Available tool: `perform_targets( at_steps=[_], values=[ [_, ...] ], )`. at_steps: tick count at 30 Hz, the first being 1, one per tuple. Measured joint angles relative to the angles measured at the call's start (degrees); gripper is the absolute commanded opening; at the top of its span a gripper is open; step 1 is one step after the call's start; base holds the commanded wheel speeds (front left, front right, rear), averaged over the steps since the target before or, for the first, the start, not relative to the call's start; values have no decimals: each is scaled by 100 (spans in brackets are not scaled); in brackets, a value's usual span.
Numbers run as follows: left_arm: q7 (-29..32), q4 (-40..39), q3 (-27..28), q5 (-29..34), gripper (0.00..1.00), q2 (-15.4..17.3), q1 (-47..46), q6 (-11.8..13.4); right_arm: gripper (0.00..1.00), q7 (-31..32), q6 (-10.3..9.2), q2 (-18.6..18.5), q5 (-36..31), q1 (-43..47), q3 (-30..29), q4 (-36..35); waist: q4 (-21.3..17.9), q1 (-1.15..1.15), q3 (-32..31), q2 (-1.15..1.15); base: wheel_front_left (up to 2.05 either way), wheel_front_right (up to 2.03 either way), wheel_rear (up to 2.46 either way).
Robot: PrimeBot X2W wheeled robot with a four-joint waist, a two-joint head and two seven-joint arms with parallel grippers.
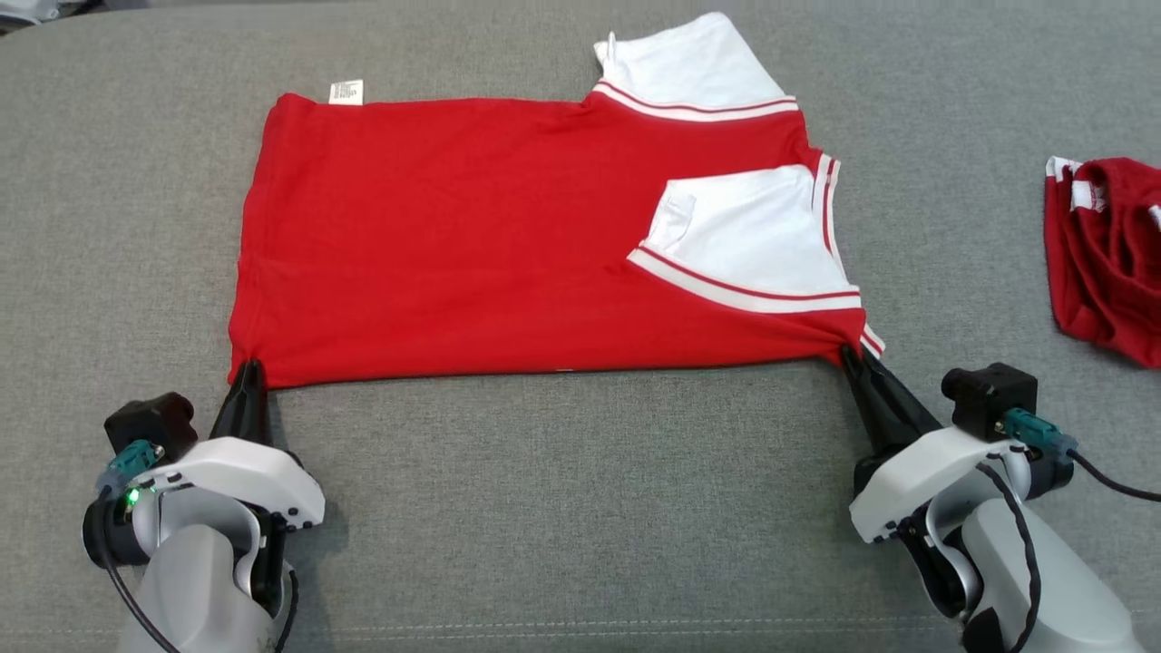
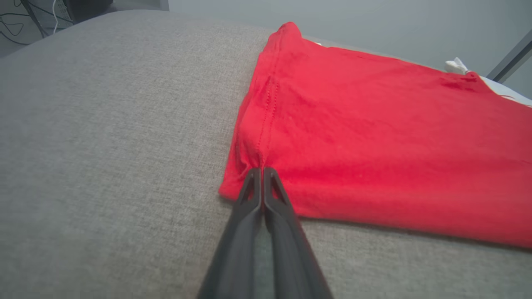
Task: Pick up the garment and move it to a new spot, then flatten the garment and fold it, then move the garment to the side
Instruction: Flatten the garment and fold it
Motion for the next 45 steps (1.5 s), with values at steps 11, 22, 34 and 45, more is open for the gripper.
perform_targets(
  at_steps=[11,22,34,45],
  values=[
    [9,237,79,197,0,32,549,55,0,1,0,-31,279,493,363,44,-31,0,-641,0,0,0,0],
    [10,408,68,290,0,33,1111,109,0,1,0,-155,527,1110,756,75,49,0,-1245,0,0,0,0],
    [15,287,2,290,100,29,1148,119,32,1,0,-234,587,1083,894,51,97,0,-1036,0,0,0,0],
    [15,36,-1,287,100,5,1096,247,100,1,-1,-372,661,892,404,-62,84,0,-986,0,0,0,0]
  ],
)
